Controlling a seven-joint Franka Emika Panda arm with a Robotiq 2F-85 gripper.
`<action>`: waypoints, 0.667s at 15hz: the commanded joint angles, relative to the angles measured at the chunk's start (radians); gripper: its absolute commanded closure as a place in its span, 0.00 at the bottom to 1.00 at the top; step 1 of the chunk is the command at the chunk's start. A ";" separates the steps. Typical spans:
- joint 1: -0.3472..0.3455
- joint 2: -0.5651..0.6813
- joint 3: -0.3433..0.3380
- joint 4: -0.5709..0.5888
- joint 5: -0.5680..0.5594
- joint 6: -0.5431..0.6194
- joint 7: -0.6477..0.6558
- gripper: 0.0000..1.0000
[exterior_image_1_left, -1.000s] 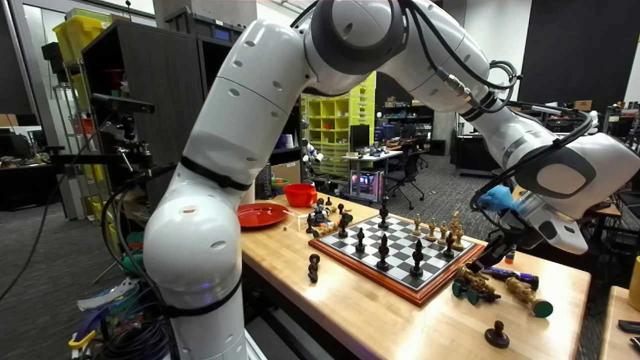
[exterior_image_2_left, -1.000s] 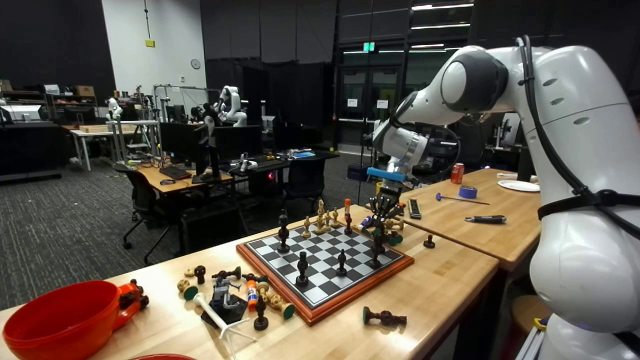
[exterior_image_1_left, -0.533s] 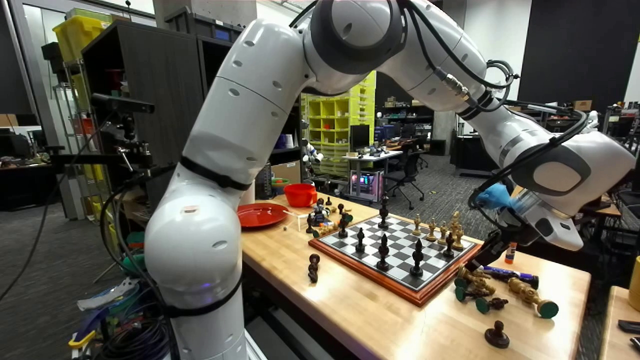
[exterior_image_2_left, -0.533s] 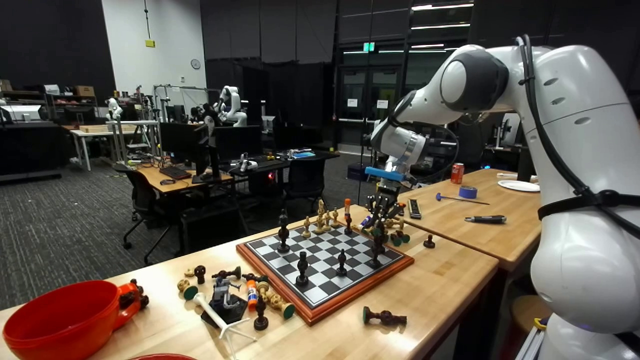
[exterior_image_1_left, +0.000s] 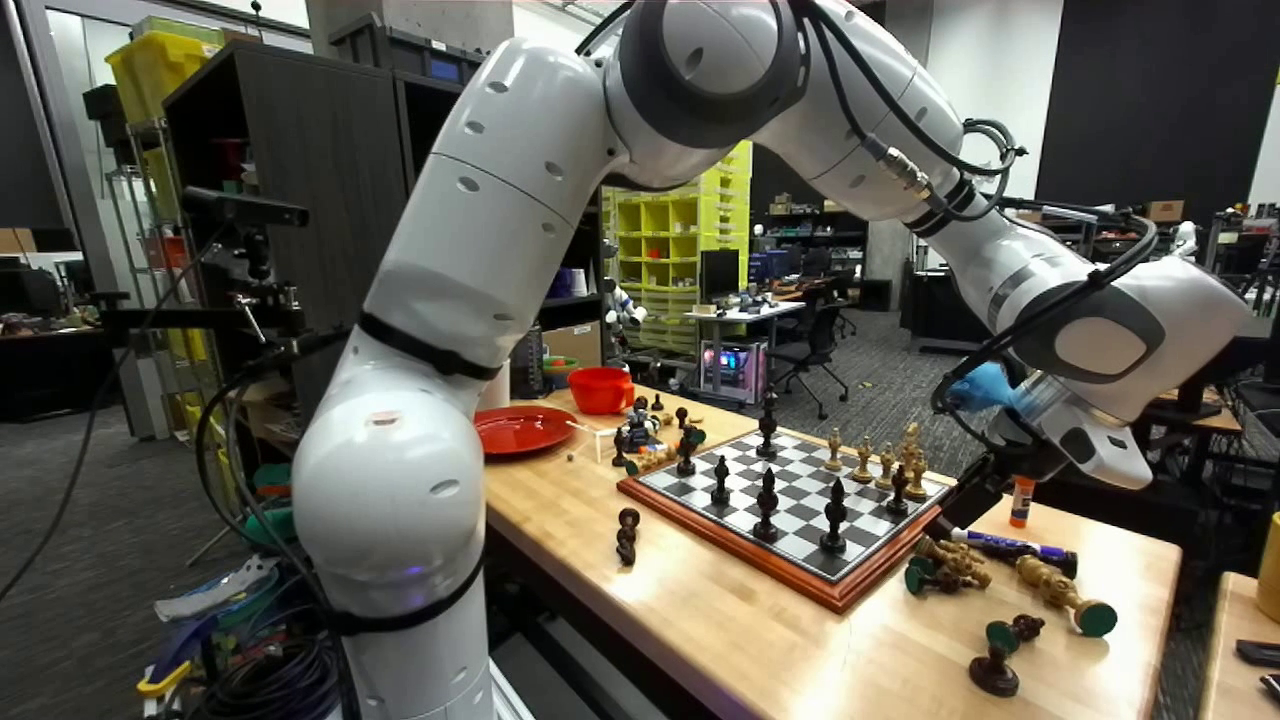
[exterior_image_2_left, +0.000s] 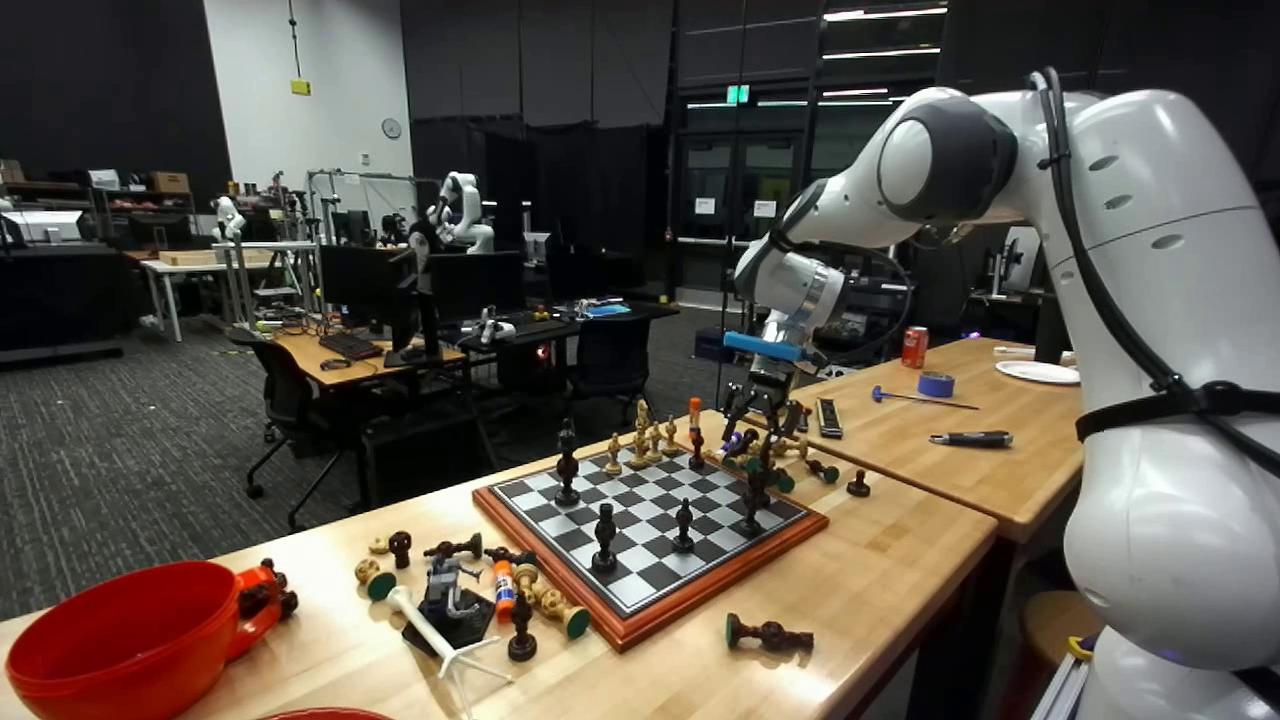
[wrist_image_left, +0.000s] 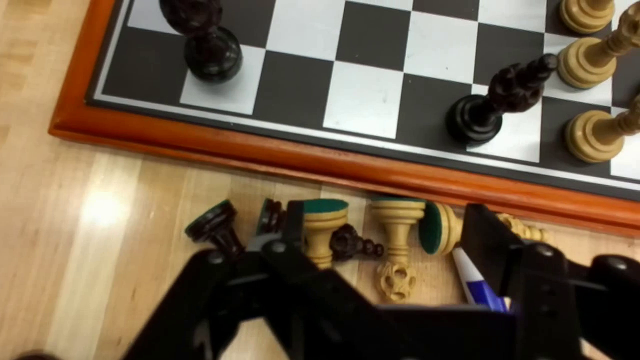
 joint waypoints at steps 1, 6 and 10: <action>0.008 -0.019 0.005 -0.013 0.001 0.009 -0.008 0.00; 0.000 -0.025 -0.005 -0.019 0.001 0.005 0.001 0.00; -0.012 -0.022 -0.017 -0.029 -0.001 0.011 0.003 0.00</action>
